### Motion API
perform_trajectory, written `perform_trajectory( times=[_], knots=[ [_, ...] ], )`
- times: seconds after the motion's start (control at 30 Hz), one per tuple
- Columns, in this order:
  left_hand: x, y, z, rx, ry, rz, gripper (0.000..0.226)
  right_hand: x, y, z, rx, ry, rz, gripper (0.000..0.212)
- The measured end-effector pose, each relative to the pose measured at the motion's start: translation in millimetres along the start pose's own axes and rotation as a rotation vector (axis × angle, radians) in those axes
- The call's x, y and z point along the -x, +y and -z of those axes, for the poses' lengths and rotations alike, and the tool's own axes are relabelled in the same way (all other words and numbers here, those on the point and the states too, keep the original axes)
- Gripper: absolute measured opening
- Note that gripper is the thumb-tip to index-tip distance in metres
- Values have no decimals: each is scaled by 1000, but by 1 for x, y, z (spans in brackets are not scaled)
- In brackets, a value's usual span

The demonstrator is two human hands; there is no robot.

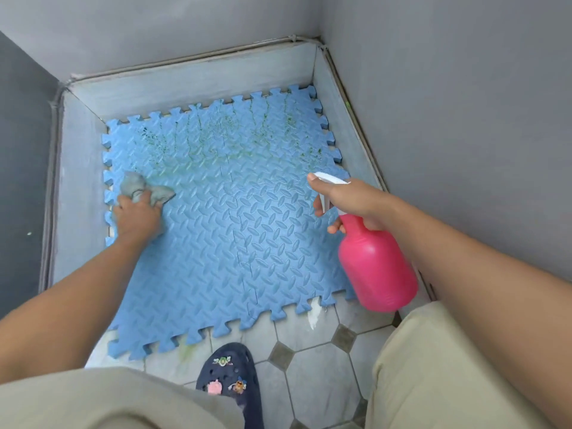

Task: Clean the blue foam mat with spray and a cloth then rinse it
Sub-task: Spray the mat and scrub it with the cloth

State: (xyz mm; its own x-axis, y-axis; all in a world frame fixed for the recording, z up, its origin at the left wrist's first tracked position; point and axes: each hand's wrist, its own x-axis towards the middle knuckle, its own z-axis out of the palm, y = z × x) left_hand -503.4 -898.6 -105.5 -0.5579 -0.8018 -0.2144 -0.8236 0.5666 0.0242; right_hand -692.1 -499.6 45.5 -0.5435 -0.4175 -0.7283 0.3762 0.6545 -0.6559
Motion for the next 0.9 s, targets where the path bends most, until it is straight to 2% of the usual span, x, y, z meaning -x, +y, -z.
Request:
perform_trajectory(
  times=[0.1, 0.17, 0.27, 0.37, 0.57, 0.7, 0.9],
  knots=[
    [-5, -43, 4, -9, -20, 43, 52, -1, -16, -26, 71, -73, 62, 55],
    [-3, -45, 4, 36, -17, 38, 52, -6, -22, -44, 118, -62, 76, 44],
    [1, -40, 3, 65, 2, -7, 51, -20, -35, -64, 149, 77, 82, 64],
    [5, -45, 2, 66, 34, -49, 50, -36, -54, -90, 166, 74, 99, 78],
    [8, -41, 8, 52, 16, -73, 50, -51, -92, -171, 310, 128, 170, 69],
    [10, -43, 10, 32, 17, -108, 52, -56, -118, -191, 202, 47, 158, 74],
    [6, -47, 11, 30, -27, -102, 56, -71, -133, -216, 347, 81, 172, 71]
  ],
)
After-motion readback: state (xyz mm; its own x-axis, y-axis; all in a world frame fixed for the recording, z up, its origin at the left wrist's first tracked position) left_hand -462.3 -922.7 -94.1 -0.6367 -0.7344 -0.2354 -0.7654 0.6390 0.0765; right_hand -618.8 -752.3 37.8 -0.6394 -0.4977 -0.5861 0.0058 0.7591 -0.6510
